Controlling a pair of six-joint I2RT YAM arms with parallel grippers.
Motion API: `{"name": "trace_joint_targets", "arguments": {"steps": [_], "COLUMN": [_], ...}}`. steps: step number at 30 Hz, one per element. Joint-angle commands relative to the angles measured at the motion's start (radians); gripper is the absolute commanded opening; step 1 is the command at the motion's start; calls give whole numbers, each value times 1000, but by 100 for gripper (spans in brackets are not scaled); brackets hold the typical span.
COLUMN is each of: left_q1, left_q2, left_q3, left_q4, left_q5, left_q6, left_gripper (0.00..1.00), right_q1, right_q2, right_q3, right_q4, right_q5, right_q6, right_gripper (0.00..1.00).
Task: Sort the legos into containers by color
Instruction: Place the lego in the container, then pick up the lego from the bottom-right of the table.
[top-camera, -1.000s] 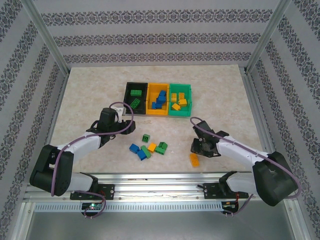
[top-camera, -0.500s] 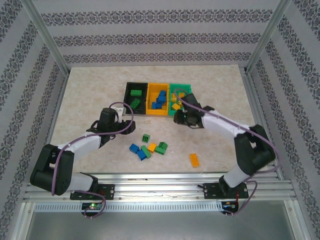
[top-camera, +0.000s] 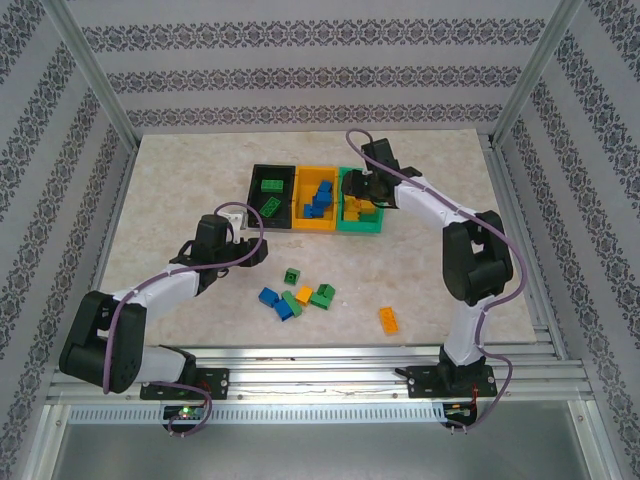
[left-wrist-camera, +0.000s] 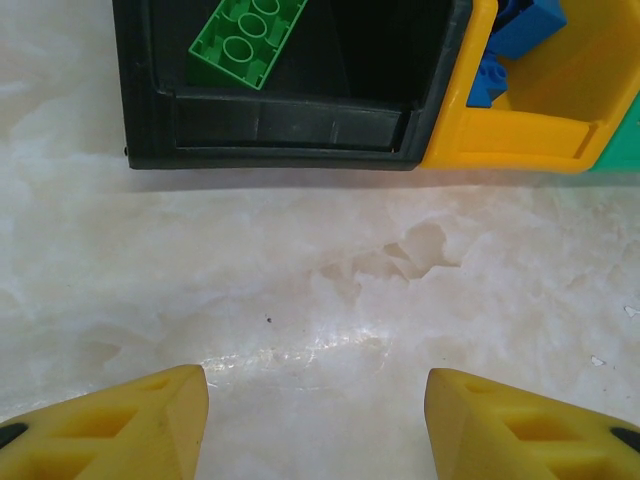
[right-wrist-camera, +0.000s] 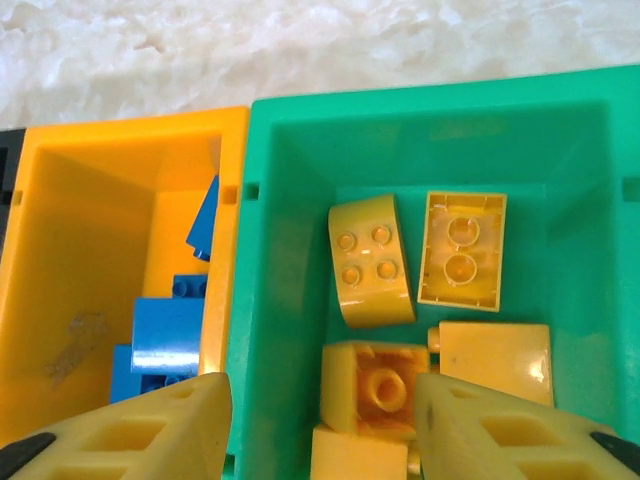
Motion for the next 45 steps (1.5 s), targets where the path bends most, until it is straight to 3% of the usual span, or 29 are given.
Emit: {"name": "trace_joint_targets", "arguments": {"steps": [1,5,13,22,25,33,45], "left_q1": [16,19,23,30,31,35,37], "left_q2": [-20,-24,-1,33,36,32,46], "left_q3": [-8,-10,-14,-26,-24,-25,-19], "left_q4": [29,29,46,97,96,93,96], "left_q5": [13,11,20,43,44,57,69], "left_q6": [-11,-12,-21,-45,-45,-47,-53], "left_gripper": [59,59,59,59,59,59,60], "right_q1": [27,74,158,343,391,441,446], "right_q2": [-88,-204,-469,-644,-614,-491,-359], "right_q3": [-76,-203,-478,-670,-659,-621,-668], "right_q4": [-31,-70,-315,-568,-592,-717,-408], "right_q5": [-20,3,-7,92,87,229,41], "right_q6": [-24,-45,-71,98,129,212,212], "right_gripper": [51,51,51,51,51,51,48]}}
